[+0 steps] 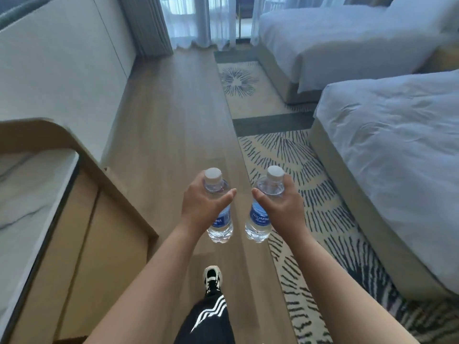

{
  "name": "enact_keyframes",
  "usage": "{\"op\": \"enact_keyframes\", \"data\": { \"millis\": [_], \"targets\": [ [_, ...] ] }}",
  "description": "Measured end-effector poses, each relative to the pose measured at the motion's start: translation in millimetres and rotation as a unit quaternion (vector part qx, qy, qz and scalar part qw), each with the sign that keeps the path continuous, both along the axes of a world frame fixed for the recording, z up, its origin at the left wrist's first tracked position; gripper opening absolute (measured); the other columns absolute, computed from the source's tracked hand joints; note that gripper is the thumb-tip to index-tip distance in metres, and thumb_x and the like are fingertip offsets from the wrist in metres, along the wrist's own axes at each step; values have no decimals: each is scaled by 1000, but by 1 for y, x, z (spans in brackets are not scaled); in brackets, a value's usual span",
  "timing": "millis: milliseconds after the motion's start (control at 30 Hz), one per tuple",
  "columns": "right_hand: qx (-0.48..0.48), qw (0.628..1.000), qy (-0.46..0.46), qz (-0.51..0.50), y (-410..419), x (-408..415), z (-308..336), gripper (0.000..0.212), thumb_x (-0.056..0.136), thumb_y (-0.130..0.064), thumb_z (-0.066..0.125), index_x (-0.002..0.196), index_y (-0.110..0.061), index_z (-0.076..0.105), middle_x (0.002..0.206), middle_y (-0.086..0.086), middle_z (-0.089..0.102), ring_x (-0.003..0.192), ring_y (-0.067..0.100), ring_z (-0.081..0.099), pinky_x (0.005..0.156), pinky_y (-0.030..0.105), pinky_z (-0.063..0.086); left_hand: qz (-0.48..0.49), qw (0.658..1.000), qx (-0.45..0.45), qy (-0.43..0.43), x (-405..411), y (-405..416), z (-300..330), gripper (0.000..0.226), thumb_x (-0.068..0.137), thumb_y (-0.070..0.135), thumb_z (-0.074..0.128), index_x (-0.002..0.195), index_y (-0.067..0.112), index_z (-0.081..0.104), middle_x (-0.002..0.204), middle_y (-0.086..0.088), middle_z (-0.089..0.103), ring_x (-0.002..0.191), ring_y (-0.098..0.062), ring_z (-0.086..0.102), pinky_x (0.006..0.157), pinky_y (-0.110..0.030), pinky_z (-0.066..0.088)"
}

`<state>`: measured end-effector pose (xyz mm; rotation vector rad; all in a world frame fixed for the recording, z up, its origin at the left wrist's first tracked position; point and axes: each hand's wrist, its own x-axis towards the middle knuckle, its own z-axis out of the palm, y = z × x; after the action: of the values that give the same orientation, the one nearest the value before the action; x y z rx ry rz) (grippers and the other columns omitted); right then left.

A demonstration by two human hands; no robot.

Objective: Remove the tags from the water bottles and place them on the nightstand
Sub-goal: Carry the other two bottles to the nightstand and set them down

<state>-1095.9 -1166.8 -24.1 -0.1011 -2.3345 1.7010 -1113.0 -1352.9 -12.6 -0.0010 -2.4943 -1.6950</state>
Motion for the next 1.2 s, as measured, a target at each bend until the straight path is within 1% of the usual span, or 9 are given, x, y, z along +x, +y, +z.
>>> {"op": "enact_keyframes", "data": {
  "millis": [100, 233, 500, 567, 700, 867, 967, 1067, 1200],
  "targets": [
    [6, 1000, -8, -22, -5, -74, -1, 36, 75, -34, 77, 102, -24, 56, 90, -6, 69, 83, 8, 67, 80, 38, 55, -15, 1000, 0, 6, -81, 1, -1, 37, 68, 29, 85, 94, 22, 61, 87, 4, 70, 82, -17, 69, 81, -46, 55],
    [-1, 999, -11, -47, -10, -171, 6, 35, 76, -35, 76, 102, -23, 56, 92, -4, 68, 85, 12, 67, 82, 43, 55, -40, 999, -8, 8, -186, -6, 5, 37, 66, 33, 85, 93, 25, 60, 86, 6, 70, 81, -14, 68, 79, -42, 56],
    [-15, 995, 2, -103, 7, -328, 8, 40, 75, -40, 75, 104, -21, 56, 92, -5, 68, 82, 5, 67, 75, 27, 56, -55, 997, -30, 37, -365, 6, -2, 34, 64, 37, 84, 84, 34, 56, 80, 12, 67, 76, -6, 65, 72, -29, 53],
    [-18, 994, -2, -105, 18, -366, 2, 39, 74, -41, 74, 102, -21, 55, 90, -4, 68, 81, 7, 67, 74, 28, 55, -61, 997, -30, 35, -410, 16, -8, 34, 63, 42, 82, 83, 33, 56, 78, 13, 67, 73, -2, 63, 69, -26, 52],
    [-21, 994, -7, -105, 47, -453, -14, 43, 74, -46, 73, 103, -22, 54, 94, -2, 67, 86, 13, 67, 76, 32, 56, -74, 996, -32, 35, -504, 49, -21, 35, 63, 43, 82, 85, 32, 57, 78, 11, 67, 73, -3, 63, 67, -25, 51],
    [-10, 994, -6, -107, 95, -583, -25, 37, 78, -39, 74, 103, -22, 54, 92, -5, 65, 83, 5, 64, 73, 20, 50, -107, 993, -32, 33, -636, 109, -24, 35, 66, 35, 84, 88, 24, 60, 82, 6, 69, 76, -11, 66, 72, -33, 55],
    [1, 994, -4, -109, 127, -656, -19, 39, 79, -35, 75, 106, -19, 52, 94, -5, 62, 84, 2, 61, 71, 10, 45, -128, 991, -36, 31, -711, 148, -15, 33, 66, 38, 83, 87, 28, 60, 82, 8, 68, 77, -8, 65, 72, -31, 54],
    [7, 993, 1, -121, 159, -721, -9, 41, 78, -33, 76, 108, -18, 53, 96, -1, 64, 88, 8, 63, 73, 13, 46, -128, 991, -20, 34, -778, 183, -4, 35, 61, 48, 78, 85, 29, 60, 80, 9, 68, 76, -8, 66, 72, -32, 55],
    [20, 989, -1, -146, 201, -793, 1, 38, 79, -34, 75, 107, -23, 52, 96, -1, 64, 88, 6, 61, 71, 6, 42, -146, 989, -7, 21, -859, 227, 5, 40, 59, 52, 77, 87, 27, 61, 82, 5, 69, 77, -15, 67, 75, -46, 56]
  ]
}}
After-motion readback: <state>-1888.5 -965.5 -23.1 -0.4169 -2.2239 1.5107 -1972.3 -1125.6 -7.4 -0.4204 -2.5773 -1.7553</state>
